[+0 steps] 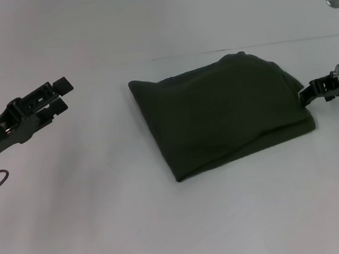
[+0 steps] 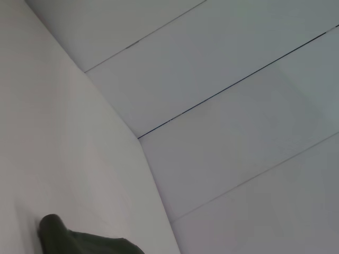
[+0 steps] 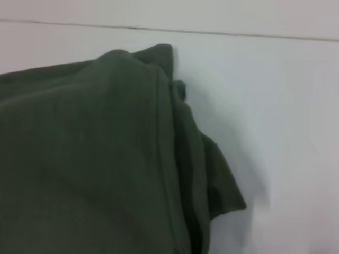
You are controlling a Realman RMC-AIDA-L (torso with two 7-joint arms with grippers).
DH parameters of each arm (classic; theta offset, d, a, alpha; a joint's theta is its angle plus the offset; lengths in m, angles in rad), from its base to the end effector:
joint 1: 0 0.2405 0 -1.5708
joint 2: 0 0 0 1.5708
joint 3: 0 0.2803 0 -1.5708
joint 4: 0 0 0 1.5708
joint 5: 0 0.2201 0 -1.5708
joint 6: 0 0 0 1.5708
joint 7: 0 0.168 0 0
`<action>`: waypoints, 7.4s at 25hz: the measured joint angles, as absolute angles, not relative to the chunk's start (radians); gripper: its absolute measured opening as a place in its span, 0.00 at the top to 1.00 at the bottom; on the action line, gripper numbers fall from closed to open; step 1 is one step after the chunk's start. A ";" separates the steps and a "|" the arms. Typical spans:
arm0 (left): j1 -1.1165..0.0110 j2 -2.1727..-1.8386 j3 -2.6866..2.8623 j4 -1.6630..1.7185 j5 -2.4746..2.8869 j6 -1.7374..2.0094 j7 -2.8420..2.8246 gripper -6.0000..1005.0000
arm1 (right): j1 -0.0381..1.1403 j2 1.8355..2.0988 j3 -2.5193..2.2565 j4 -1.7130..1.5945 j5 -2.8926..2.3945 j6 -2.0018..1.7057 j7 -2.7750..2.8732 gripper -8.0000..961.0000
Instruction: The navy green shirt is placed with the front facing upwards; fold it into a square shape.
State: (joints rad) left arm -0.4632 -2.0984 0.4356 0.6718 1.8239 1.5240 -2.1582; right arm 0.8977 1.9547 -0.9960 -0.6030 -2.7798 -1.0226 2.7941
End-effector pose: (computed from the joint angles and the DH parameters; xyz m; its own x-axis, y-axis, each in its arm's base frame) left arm -0.3021 0.3669 0.0225 -0.0505 0.6734 0.7375 0.8846 -0.3126 0.3460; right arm 0.2870 0.4905 0.0049 0.3910 -0.8906 -0.2322 -0.7637 -0.1731 -0.6220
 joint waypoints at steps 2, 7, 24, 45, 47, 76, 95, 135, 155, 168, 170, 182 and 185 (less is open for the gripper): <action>-0.463 -2.098 0.436 0.672 1.824 1.523 -2.158 0.24 | 0.884 1.959 -0.968 -0.648 -2.776 -1.051 2.777 0.40; -0.464 -2.098 0.436 0.672 1.824 1.523 -2.158 0.24 | 0.867 1.968 -0.886 -0.723 -2.706 -1.134 2.693 0.40; -0.464 -2.089 0.449 0.674 1.841 1.527 -2.161 0.24 | 0.515 1.909 -0.517 -0.630 -2.080 -1.265 2.347 0.43; -0.582 -2.161 0.782 0.535 1.960 1.310 -2.617 0.24 | 0.457 1.951 -0.416 -0.612 -1.874 -1.517 1.944 0.06; -0.590 -2.164 0.781 0.512 1.959 1.259 -2.635 0.24 | 0.460 1.949 -0.414 -0.610 -1.872 -1.516 1.948 0.06; -0.651 -2.171 0.806 0.359 1.967 1.095 -2.665 0.24 | 0.480 1.948 -0.413 -0.609 -1.847 -1.519 1.950 0.05; -0.692 -2.173 0.831 0.332 1.953 1.020 -2.656 0.24 | 0.465 1.953 -0.389 -0.597 -1.845 -1.523 1.945 0.05; -0.684 -2.169 0.902 0.343 1.940 1.043 -2.637 0.94 | 0.449 1.953 -0.387 -0.595 -1.832 -1.527 1.949 0.05; -0.419 -2.140 0.729 0.597 2.061 1.267 -2.578 0.94 | 0.436 1.963 -0.391 -0.527 -1.836 -1.474 1.949 0.05; -0.400 -2.117 0.652 0.656 2.125 1.425 -2.431 0.83 | 0.451 1.955 -0.404 -0.525 -1.946 -1.420 1.999 0.06; -0.389 -2.110 0.601 0.688 2.117 1.470 -2.403 0.76 | 0.454 1.958 -0.404 -0.527 -1.955 -1.414 1.985 0.06; -0.592 -2.007 0.511 0.733 2.094 1.623 -1.938 0.49 | 0.505 1.957 -0.645 -0.667 -1.959 -1.473 1.756 0.06; -0.656 -1.994 0.560 0.734 2.146 1.593 -1.865 0.24 | 0.543 1.977 -0.710 -0.696 -1.959 -1.462 1.721 0.06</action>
State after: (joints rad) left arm -0.6560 -1.9936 0.5604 0.7343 2.1462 1.5928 -1.8651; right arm 0.5431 1.9768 -0.7100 -0.6961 -1.9589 -1.4616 1.7209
